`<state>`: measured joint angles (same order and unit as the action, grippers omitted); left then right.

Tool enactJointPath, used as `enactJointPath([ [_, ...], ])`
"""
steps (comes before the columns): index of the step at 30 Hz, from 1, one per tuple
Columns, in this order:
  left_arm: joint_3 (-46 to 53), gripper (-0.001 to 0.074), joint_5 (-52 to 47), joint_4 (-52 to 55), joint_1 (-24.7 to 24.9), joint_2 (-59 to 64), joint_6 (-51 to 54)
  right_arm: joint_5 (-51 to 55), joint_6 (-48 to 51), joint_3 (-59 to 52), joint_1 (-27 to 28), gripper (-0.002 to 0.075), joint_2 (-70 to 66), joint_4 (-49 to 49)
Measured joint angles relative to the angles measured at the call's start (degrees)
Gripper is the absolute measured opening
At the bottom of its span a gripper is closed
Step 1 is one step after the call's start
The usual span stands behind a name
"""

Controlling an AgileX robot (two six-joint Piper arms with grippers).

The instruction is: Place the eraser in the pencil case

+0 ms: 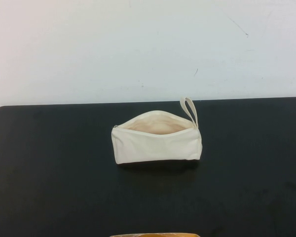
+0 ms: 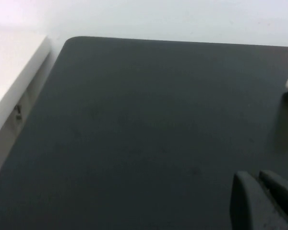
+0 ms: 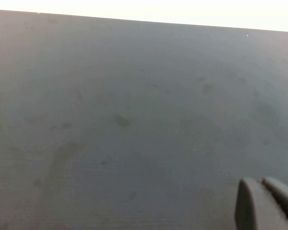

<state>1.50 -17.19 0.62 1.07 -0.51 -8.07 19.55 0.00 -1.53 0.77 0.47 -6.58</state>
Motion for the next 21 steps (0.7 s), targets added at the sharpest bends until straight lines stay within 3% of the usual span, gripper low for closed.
enactJointPath([
  [5,0.00,-0.0001,-0.57,1.53,0.00,0.00,-2.52,0.00,0.00,0.00,0.00,-0.0001,0.00,0.00],
  [21,-0.11,-0.0001,-1.18,1.30,0.00,0.00,3.70,0.00,0.00,0.00,0.00,-0.0001,0.00,0.00],
])
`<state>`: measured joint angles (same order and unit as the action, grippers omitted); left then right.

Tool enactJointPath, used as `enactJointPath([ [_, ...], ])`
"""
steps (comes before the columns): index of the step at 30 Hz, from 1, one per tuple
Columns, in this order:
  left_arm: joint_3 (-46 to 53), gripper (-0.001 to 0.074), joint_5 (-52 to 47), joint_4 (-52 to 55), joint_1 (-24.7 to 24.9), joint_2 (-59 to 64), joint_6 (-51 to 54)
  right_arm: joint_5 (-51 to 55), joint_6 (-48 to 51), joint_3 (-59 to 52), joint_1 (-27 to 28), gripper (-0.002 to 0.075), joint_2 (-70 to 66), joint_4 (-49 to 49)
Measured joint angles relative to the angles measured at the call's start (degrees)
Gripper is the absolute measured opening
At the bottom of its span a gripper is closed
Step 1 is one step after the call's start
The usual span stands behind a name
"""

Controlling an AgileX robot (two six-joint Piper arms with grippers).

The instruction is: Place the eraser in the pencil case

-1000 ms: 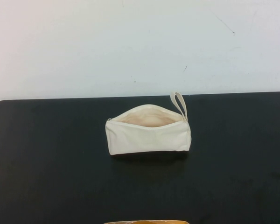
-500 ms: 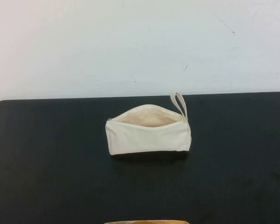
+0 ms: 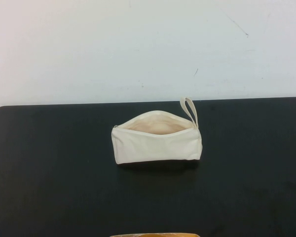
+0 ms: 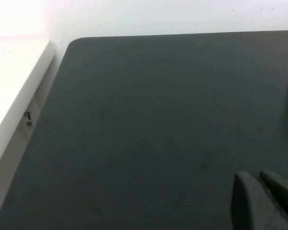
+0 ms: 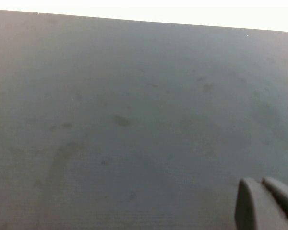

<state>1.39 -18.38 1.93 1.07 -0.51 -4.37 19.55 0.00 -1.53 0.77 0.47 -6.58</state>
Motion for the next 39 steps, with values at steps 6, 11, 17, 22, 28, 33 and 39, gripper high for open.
enactJointPath([
  [6,-0.10,-0.0001,-0.12,-0.46,0.00,0.00,0.22,0.00,0.00,0.00,0.00,-0.0001,0.00,0.00],
  [11,-0.09,-0.0001,-0.33,-0.86,0.00,0.00,-0.54,0.00,0.00,0.00,0.00,-0.0001,0.00,0.00],
  [17,-0.09,-0.0001,-0.45,-1.07,0.00,0.00,-0.72,0.00,0.00,0.00,0.00,-0.0001,0.00,0.00],
  [22,-0.21,-0.0001,-0.66,-1.12,0.00,0.00,-0.72,0.00,0.00,0.00,0.00,-0.0001,0.00,0.00],
  [28,-0.21,-0.0001,-0.66,-1.12,0.00,0.00,-0.72,0.00,0.00,0.00,0.00,-0.0001,0.00,0.00],
  [33,-0.21,-0.0001,-0.66,-1.12,0.00,0.00,-1.51,0.00,0.00,0.00,0.00,-0.0001,0.00,0.00],
  [39,-0.21,-0.0001,-0.75,-1.21,0.00,0.00,-1.73,0.00,0.00,0.00,0.00,-0.0001,0.00,0.00],
])
